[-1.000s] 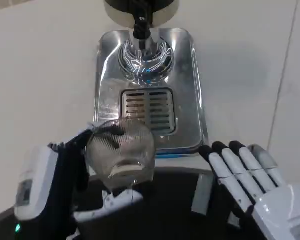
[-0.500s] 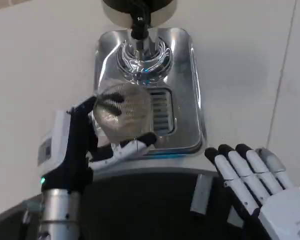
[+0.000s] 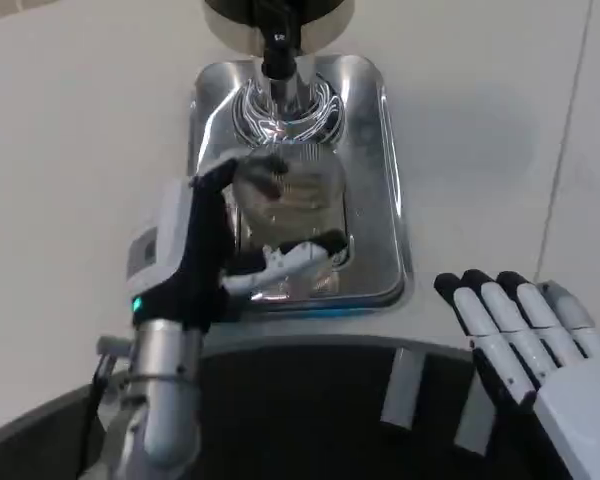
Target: Grasp the cup under the faucet to collect the drink, then remove the cup.
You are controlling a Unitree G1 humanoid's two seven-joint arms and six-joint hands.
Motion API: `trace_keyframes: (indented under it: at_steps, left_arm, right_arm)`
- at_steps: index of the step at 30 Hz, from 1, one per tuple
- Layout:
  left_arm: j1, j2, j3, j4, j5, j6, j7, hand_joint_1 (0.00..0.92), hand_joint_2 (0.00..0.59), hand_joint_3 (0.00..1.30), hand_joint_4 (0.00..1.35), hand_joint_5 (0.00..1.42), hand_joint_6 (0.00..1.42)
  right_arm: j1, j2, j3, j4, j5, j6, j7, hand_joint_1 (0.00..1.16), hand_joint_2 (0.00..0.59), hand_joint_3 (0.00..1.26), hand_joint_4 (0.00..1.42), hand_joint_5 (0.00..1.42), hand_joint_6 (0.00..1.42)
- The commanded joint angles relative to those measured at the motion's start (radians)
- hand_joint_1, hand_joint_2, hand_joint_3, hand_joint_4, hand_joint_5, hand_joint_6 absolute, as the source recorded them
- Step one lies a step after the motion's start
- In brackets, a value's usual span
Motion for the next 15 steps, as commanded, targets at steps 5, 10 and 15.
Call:
trace_keyframes:
  at_steps: [5,10,15]
  left_arm:
    - [-0.112,0.027,-0.028,0.171,-0.003,-0.005,0.089,0.704,0.127,1.15,1.18,1.36,1.42]
    - [-0.13,0.053,-0.047,0.214,-0.002,-0.005,0.122,0.618,0.076,0.86,0.83,1.09,1.23]
    - [-0.11,0.092,-0.071,0.166,-0.005,-0.044,0.072,0.322,0.055,0.35,0.28,0.64,0.81]
  right_arm:
    - [-0.044,0.003,0.007,0.012,0.0,0.027,0.038,0.54,0.36,0.0,0.0,0.0,0.0]
    - [-0.032,0.001,0.004,0.003,0.002,0.026,0.036,0.54,0.36,0.0,0.0,0.0,0.0]
    - [-0.033,-0.003,0.012,0.014,0.006,0.017,0.028,0.54,0.356,0.0,0.0,0.0,0.0]
